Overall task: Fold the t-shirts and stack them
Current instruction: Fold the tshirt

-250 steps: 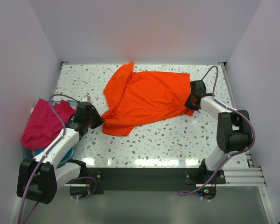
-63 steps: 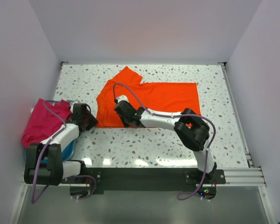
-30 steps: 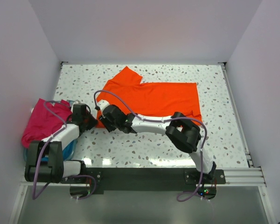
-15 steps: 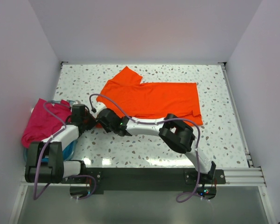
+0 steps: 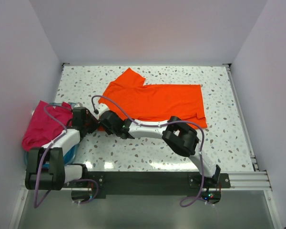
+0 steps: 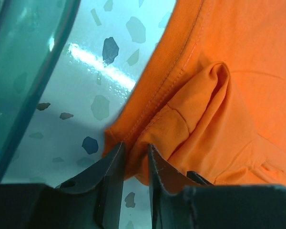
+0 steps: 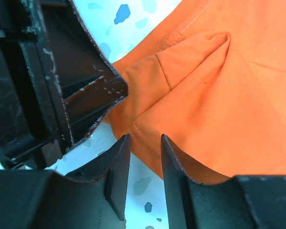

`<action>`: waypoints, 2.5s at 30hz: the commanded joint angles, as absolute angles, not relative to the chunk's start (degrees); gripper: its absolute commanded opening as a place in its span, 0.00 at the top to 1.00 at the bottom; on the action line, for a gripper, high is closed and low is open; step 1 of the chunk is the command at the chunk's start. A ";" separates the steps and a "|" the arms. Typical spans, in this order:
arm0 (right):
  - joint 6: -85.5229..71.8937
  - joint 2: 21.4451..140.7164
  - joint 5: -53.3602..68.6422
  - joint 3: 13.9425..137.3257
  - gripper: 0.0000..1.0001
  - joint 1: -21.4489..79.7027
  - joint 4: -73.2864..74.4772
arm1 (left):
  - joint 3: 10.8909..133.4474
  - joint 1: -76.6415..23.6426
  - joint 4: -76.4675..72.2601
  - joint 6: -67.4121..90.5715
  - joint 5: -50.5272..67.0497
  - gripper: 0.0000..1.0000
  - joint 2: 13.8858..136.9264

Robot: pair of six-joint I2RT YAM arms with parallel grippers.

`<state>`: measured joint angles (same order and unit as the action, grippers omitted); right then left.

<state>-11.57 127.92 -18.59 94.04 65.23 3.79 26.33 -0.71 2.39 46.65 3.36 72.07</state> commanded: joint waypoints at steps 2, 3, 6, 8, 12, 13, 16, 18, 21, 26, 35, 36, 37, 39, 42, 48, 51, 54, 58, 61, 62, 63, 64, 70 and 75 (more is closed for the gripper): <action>-12.39 127.79 -20.21 95.71 0.63 65.30 0.26 | 25.14 0.00 1.32 46.05 3.25 0.63 70.05; -12.48 128.05 -20.30 95.89 0.63 65.30 0.35 | 24.79 0.00 1.58 46.49 3.08 0.56 69.00; -13.01 128.76 -20.13 96.06 0.63 65.39 0.35 | 23.56 1.58 2.63 47.46 1.76 0.47 66.01; -13.36 128.93 -19.87 96.06 0.63 65.30 0.26 | 23.82 1.84 4.56 47.90 0.19 0.46 64.35; -14.06 129.46 -19.16 96.15 0.62 65.48 0.26 | 25.13 1.93 8.26 47.99 -3.25 0.46 64.16; -14.32 129.55 -19.16 96.33 0.62 65.39 0.26 | 25.22 2.11 8.44 47.81 -3.43 0.47 64.42; -14.68 130.25 -19.07 96.85 0.64 65.39 0.26 | 25.49 2.28 8.18 47.55 -3.08 0.51 66.09; -14.77 130.34 -19.25 96.94 0.68 65.39 0.26 | 25.40 2.29 7.65 47.55 -2.46 0.52 66.62; -14.77 130.26 -19.95 96.68 0.78 65.39 0.26 | 25.40 2.37 6.51 47.02 -1.23 0.53 67.32; -14.42 128.15 -20.13 95.98 0.90 65.22 0.26 | 25.75 2.37 5.36 45.88 -0.26 0.58 68.03; -14.85 124.81 -17.67 96.85 0.96 63.28 1.93 | 25.84 2.37 3.78 44.56 2.20 0.59 68.38; -14.85 124.54 -17.06 96.86 0.96 63.02 2.19 | 25.84 2.37 3.61 44.47 2.28 0.59 68.47; -14.85 124.37 -16.88 96.94 0.96 62.32 2.37 | 26.01 2.37 3.52 44.39 2.37 0.59 68.47; -14.50 124.10 -16.35 97.38 0.95 61.61 3.07 | 25.93 2.37 3.34 44.30 2.46 0.59 68.55; -13.89 124.45 -15.03 98.96 0.93 60.38 4.12 | 25.93 2.37 2.99 44.03 2.90 0.60 68.73; -11.35 126.65 -12.40 103.52 0.92 57.31 5.88 | 26.19 2.37 2.46 43.68 3.69 0.61 69.26; -9.07 128.40 -10.90 105.81 0.92 55.55 6.76 | 26.10 2.37 2.37 43.51 3.96 0.61 69.52; -7.04 130.51 -9.33 110.02 0.92 54.06 7.73 | 26.19 2.37 2.11 43.24 4.22 0.61 70.13; -4.49 133.24 -7.39 113.98 0.89 52.39 9.49 | 26.28 2.37 1.67 43.07 4.92 0.61 71.10; -2.90 134.99 -7.47 115.66 0.89 51.68 10.11 | 26.46 2.29 1.41 42.80 5.18 0.61 71.63; -2.55 135.26 -7.64 115.93 0.88 51.42 10.19 | 26.37 2.29 1.41 42.80 5.27 0.61 71.72; -1.94 135.96 -7.65 116.54 0.88 51.16 10.46 | 26.37 2.29 1.41 42.72 5.19 0.61 71.89; -1.67 136.31 -8.26 116.89 0.87 50.72 10.63 | 26.37 2.29 1.32 42.63 5.27 0.62 71.81; -0.35 139.22 -9.66 120.85 0.52 48.25 12.92 | 26.02 2.29 1.67 42.54 4.92 0.62 71.72; 1.23 135.28 -12.74 116.04 0.35 47.37 10.73 | 25.93 2.29 1.93 42.63 4.48 0.62 71.37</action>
